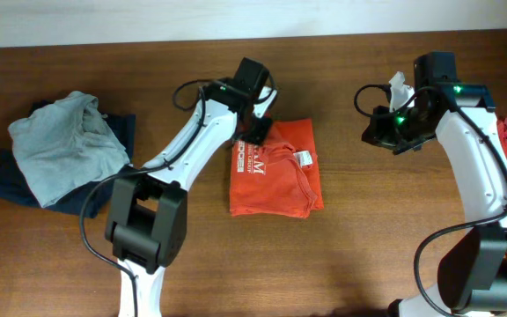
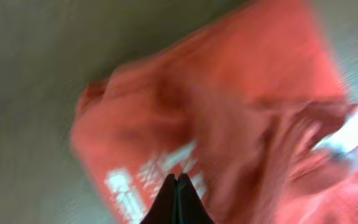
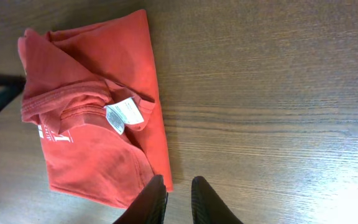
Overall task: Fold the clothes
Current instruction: 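Release the fold and smooth the printed bundle with the left gripper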
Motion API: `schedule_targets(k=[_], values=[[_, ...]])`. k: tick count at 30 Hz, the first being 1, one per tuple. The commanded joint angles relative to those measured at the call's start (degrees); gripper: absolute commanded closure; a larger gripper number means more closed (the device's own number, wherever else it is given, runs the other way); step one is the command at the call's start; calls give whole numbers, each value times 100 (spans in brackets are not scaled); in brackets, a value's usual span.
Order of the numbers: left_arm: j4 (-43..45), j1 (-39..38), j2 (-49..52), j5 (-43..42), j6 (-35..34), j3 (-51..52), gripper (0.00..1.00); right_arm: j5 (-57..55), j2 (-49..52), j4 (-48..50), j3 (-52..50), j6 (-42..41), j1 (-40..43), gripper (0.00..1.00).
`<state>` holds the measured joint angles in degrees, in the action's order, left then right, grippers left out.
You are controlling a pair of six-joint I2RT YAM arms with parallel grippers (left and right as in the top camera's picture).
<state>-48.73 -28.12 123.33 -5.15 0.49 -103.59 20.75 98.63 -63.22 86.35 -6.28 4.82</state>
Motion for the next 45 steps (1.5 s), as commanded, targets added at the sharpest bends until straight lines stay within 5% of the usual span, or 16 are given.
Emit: schedule_targets(k=[1,7,19,27,38,42,45], values=[[433,-188,-44,-531,129,17,100,-92,20,-7,13,-44,9,80],[905,-245,-52,-811,129,-203,100,-90,20,-26,13,-44,9,81],[-1613,428,2,-166,553,-1001,99,-26,20,24,11,0,9,78],[-966,96,503,-691,588,-356,100,-28,20,76,9,0,9,78],[1104,-564,610,-798,553,-422,100,-26,20,90,9,0,9,77],[1084,-490,610,-793,511,-811,100,-28,20,87,9,0,9,78],[275,-264,610,-422,511,-1392,99,-28,20,76,9,0,9,77]])
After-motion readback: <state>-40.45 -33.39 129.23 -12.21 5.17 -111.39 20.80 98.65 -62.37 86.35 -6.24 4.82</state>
